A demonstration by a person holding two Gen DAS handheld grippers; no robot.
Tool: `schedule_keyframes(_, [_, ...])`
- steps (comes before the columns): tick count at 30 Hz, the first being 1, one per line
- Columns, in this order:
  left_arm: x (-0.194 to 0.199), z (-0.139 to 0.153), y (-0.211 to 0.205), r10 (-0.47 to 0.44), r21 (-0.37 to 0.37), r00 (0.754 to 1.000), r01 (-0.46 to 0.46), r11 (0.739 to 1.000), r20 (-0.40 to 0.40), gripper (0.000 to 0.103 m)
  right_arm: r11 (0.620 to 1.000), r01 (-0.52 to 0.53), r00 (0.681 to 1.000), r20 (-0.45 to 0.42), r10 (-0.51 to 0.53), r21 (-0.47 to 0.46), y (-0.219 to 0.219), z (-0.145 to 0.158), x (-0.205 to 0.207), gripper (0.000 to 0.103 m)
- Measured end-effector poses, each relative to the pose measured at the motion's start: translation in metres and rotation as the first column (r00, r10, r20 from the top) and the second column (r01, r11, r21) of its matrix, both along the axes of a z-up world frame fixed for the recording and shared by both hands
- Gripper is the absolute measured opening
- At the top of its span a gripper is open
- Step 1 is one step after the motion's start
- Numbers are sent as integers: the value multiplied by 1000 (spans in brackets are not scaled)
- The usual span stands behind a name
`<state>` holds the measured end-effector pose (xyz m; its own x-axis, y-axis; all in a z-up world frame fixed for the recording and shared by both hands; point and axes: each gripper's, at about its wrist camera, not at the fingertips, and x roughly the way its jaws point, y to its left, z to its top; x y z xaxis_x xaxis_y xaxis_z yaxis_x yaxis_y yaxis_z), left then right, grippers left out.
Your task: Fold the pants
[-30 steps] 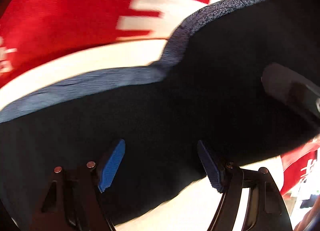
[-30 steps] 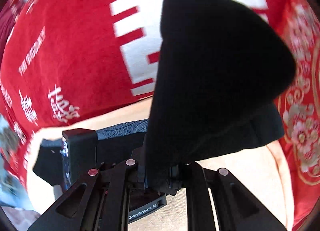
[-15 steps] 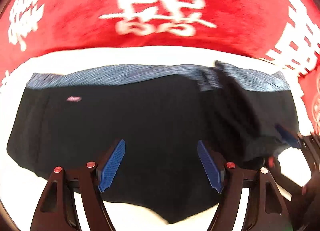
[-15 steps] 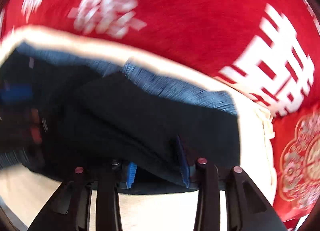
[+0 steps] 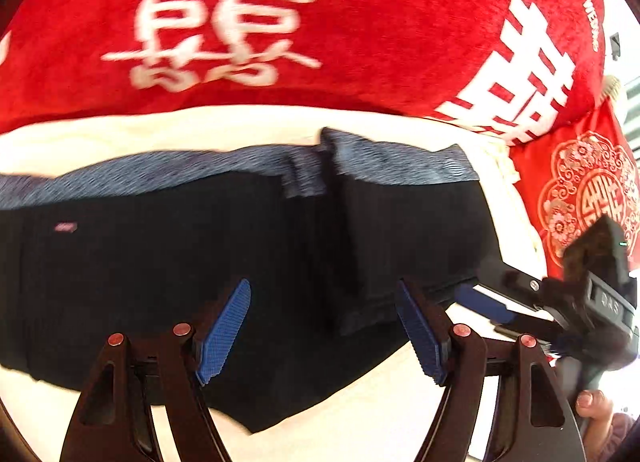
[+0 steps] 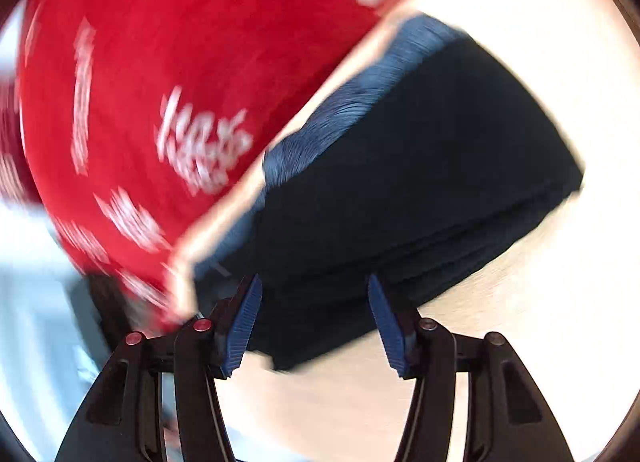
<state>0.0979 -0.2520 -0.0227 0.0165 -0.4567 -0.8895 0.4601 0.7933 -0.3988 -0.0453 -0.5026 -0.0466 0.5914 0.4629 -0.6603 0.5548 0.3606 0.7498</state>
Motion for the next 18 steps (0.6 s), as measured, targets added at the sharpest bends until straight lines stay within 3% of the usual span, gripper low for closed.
schedule_keyframes(3, [2, -4, -11, -23, -13, 999, 22, 1000, -41, 76, 998, 26, 1000, -13, -25, 65, 1, -14, 1, 59])
schedule_keyframes(5, [11, -21, -41, -35, -11, 997, 34, 999, -75, 76, 994, 48, 999, -27, -46, 94, 2, -23, 0, 58])
schedule_keyframes(9, [11, -38, -63, -41, 0, 992, 41, 999, -115, 76, 981, 116, 993, -39, -112, 157, 0, -42, -1, 57])
schedule_keyframes(12, [8, -44, -71, -39, 8, 992, 40, 999, -119, 75, 978, 107, 994, -36, -102, 181, -2, -49, 6, 5])
schedule_keyframes(18, [-12, -11, -59, -56, -33, 997, 54, 998, -52, 75, 994, -35, 999, 37, 32, 100, -1, -17, 6, 5])
